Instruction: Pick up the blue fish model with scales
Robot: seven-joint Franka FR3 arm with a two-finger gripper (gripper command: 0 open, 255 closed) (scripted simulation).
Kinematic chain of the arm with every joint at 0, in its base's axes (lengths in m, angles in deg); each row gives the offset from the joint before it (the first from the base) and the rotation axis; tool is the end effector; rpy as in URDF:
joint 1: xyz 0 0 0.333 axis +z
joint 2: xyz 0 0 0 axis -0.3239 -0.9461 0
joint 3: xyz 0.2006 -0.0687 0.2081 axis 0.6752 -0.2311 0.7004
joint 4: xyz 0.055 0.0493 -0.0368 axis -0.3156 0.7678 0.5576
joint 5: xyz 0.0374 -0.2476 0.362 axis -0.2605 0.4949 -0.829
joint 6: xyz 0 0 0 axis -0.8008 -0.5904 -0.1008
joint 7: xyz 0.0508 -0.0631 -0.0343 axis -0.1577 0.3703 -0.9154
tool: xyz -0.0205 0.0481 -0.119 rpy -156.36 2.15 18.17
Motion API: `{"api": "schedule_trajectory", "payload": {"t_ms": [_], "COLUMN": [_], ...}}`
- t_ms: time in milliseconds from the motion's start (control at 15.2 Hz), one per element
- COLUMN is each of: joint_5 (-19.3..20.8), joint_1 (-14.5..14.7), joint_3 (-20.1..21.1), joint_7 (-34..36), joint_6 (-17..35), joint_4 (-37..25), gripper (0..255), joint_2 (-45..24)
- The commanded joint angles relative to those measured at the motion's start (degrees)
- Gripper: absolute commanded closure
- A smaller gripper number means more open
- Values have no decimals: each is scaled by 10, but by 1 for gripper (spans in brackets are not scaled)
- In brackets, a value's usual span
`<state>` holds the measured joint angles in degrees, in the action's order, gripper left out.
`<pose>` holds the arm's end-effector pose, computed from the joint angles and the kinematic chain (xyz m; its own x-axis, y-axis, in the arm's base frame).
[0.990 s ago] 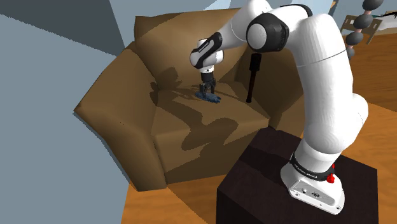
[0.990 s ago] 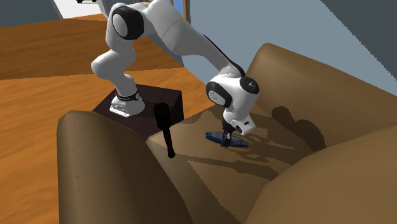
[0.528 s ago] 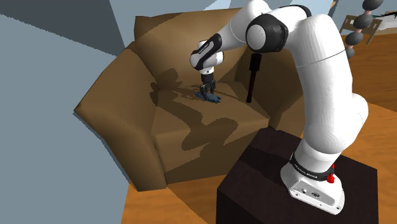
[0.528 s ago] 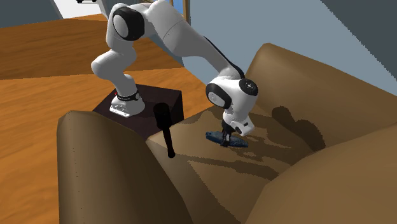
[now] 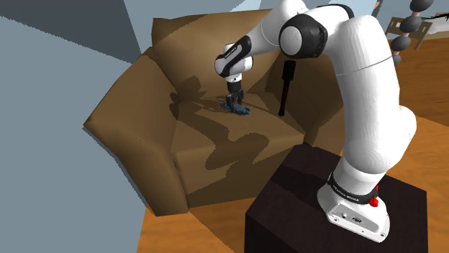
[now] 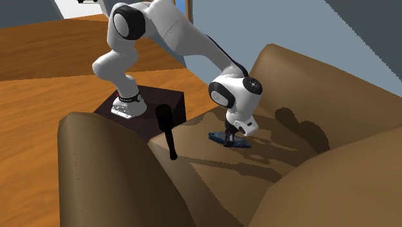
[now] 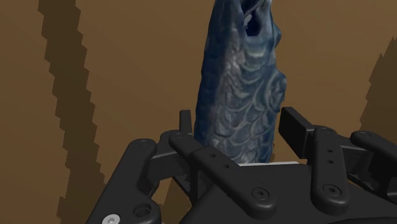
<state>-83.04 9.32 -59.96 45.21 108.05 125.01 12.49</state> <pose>0.6558 -0.1996 0.1919 0.9880 0.0650 -0.1403 0.0519 -0.9941 -0.0952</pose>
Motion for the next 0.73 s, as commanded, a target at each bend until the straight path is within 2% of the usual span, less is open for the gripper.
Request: {"api": "schedule_trajectory", "payload": {"t_ms": [0, 660], "joint_5": [2, 9], "joint_1": [0, 2], "joint_3": [-1, -5], "joint_7": [0, 6], "joint_6": [-12, -70], "joint_4": [-4, -25], "gripper": [255, 255], "joint_2": [8, 46]}}
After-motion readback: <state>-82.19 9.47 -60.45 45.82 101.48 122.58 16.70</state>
